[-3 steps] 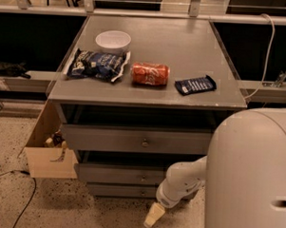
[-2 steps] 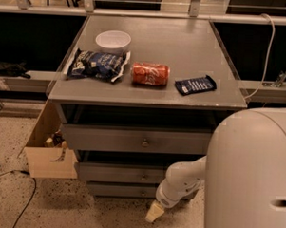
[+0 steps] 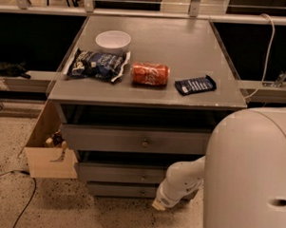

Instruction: Close middle drawer

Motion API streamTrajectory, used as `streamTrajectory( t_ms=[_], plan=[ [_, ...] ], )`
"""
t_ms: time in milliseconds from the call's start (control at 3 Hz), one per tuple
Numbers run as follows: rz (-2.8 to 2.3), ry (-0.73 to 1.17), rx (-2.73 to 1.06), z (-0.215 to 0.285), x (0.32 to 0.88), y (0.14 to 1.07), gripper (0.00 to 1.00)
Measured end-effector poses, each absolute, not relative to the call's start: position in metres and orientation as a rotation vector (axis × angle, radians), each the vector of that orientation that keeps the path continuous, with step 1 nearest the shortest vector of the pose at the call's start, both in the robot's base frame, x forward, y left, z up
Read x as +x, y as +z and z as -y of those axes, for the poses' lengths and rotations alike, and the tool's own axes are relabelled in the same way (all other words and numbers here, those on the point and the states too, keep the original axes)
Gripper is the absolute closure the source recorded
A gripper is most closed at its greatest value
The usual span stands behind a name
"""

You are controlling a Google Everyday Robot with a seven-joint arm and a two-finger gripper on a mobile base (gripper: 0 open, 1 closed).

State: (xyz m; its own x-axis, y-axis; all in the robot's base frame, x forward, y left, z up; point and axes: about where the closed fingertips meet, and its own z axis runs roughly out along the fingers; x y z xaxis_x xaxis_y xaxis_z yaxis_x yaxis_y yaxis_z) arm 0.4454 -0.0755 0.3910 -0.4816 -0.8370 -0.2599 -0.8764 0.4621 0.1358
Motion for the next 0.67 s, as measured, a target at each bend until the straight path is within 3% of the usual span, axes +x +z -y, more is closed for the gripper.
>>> streamTrajectory(
  t_ms=[333, 667],
  plan=[
    [-2.564, 0.342, -1.510, 0.0799, 0.4543, 0.3905, 0.98],
    [-2.561, 0.290, -1.529, 0.0815, 0.4616, 0.3933, 1.00]
  ],
)
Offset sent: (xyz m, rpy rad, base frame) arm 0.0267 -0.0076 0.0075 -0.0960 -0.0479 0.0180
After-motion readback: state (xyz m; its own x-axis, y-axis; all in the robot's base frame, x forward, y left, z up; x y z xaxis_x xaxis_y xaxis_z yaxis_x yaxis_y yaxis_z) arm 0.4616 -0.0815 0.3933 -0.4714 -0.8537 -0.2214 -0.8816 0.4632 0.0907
